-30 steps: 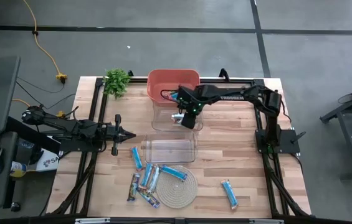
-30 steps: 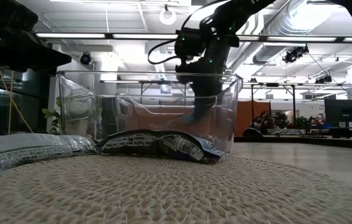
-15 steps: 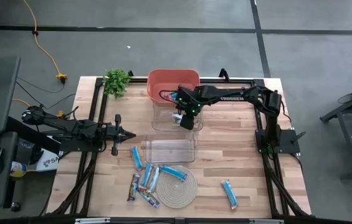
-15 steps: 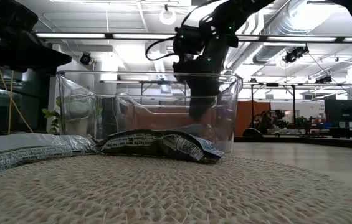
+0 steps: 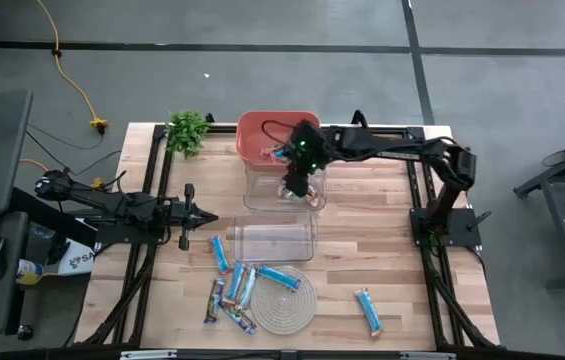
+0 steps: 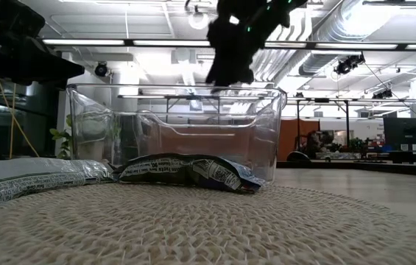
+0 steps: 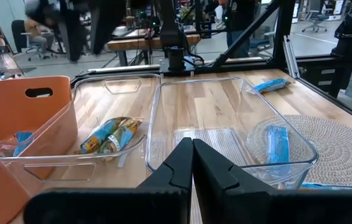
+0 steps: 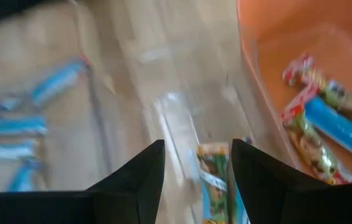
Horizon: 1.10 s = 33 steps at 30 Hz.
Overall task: Pick and place Granola Bars by type
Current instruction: Put the yellow granola bar into the top transparent bin
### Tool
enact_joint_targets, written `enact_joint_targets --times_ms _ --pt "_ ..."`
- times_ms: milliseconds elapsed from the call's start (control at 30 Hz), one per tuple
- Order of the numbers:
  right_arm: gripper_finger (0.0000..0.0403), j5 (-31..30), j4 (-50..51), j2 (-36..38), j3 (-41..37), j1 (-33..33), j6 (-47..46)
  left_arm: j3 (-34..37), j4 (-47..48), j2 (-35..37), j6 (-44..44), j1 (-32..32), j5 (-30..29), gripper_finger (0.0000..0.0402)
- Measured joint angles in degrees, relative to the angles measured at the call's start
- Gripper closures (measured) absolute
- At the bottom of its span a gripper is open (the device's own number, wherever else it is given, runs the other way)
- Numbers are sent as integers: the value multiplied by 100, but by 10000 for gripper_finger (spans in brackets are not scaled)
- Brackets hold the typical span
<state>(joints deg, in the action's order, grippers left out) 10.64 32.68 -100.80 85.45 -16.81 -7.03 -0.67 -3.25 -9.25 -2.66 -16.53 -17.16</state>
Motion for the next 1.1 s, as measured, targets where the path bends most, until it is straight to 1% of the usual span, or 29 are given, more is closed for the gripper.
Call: enact_joint_targets --times_ms 167,267,367,533,733,867,967,1033,1100 --pt "234 326 -369 584 0 130 -173 0 -2 -1 0 2 -1 394" --pt "234 663 -675 915 0 224 -316 2 -1 1 0 2 1 394" --pt "234 1137 -922 1184 0 338 -532 0 0 -1 -1 1 -1 394" --pt "234 2045 -1055 1540 0 649 -1083 0 -2 1 0 2 -1 394" --pt "234 3070 -1059 1826 0 1232 -1917 0 -2 0 -1 2 0 394" --pt "234 3737 -1036 1881 0 1754 -2437 1 -1 -1 -1 2 -1 394" --pt "234 3951 -974 1880 0 2212 -2803 2 -2 1 0 2 -1 394" --pt "234 3910 -802 1879 0 2506 -3026 0 -1 0 -1 0 -1 394" --pt "234 3735 -520 1873 0 2774 -3280 0 -2 1 -1 1 -1 394"
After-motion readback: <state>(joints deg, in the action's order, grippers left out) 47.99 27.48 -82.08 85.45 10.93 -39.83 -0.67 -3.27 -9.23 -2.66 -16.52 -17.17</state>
